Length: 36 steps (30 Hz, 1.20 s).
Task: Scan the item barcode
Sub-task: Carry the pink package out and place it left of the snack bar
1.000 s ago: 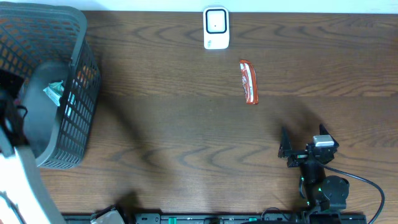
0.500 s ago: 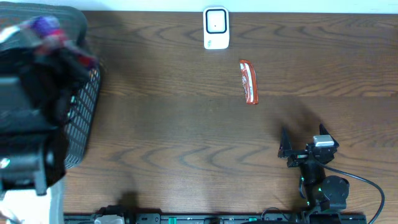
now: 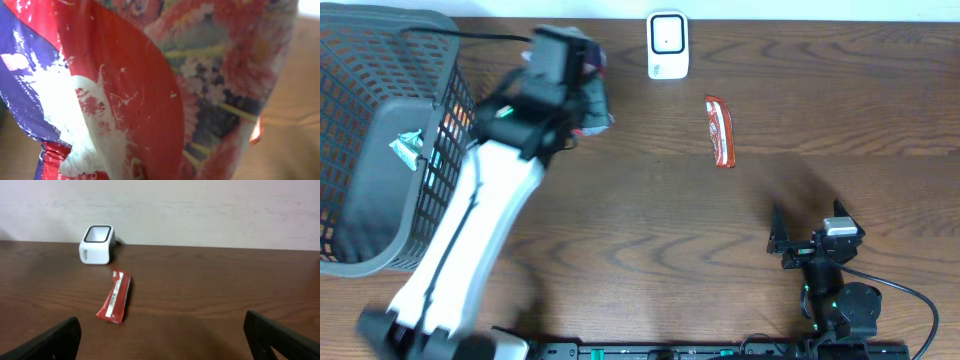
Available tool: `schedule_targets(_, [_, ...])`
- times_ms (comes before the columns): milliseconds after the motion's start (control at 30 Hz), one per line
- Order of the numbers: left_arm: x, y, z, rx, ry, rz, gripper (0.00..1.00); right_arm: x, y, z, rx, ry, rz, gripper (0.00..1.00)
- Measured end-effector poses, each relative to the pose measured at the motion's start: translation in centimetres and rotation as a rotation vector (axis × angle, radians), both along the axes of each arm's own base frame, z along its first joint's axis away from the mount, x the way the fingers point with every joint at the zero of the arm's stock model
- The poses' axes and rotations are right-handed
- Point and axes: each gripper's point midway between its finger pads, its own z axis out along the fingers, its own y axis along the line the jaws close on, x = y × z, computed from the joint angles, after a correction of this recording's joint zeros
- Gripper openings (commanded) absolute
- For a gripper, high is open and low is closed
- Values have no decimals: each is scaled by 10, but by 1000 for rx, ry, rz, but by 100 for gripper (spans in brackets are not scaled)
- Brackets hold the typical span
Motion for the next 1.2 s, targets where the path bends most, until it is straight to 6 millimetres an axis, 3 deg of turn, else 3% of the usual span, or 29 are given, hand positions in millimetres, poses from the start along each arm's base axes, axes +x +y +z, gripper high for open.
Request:
schedule_targets(200, [10, -44, -95, 93, 200, -91, 10, 0, 0, 0, 0, 0, 0, 99])
schedule_targets(333, [7, -74, -134, 129, 256, -156, 48, 0, 0, 0, 0, 0, 0, 99])
schedule_targets(400, [2, -88, -145, 145, 268, -194, 70, 0, 0, 0, 0, 0, 0, 99])
schedule_targets(500, [-4, -101, -147, 148, 263, -226, 79, 0, 0, 0, 0, 0, 0, 99])
schedule_targets(533, [-5, -103, -145, 145, 258, -228, 86, 0, 0, 0, 0, 0, 0, 99])
schedule_targets(600, [-4, -102, -141, 143, 250, -228, 87, 0, 0, 0, 0, 0, 0, 99])
schedule_targets(733, [5, -83, -113, 109, 197, -182, 88, 0, 0, 0, 0, 0, 0, 99])
schedule_targets(833, [7, -57, -65, 63, 111, -127, 90, 0, 0, 0, 0, 0, 0, 99])
schedule_targets(867, [4, -45, -44, 46, 77, -107, 100, 0, 0, 0, 0, 0, 0, 99])
schedule_targets(1000, [-20, -8, 27, -1, -44, -53, 98, 0, 0, 0, 0, 0, 0, 99])
schedule_targets(1100, [-39, 17, 59, 17, -111, -32, 98, 0, 0, 0, 0, 0, 0, 99])
schedule_targets(1200, [-47, 55, 75, 54, -150, 61, 98, 0, 0, 0, 0, 0, 0, 99])
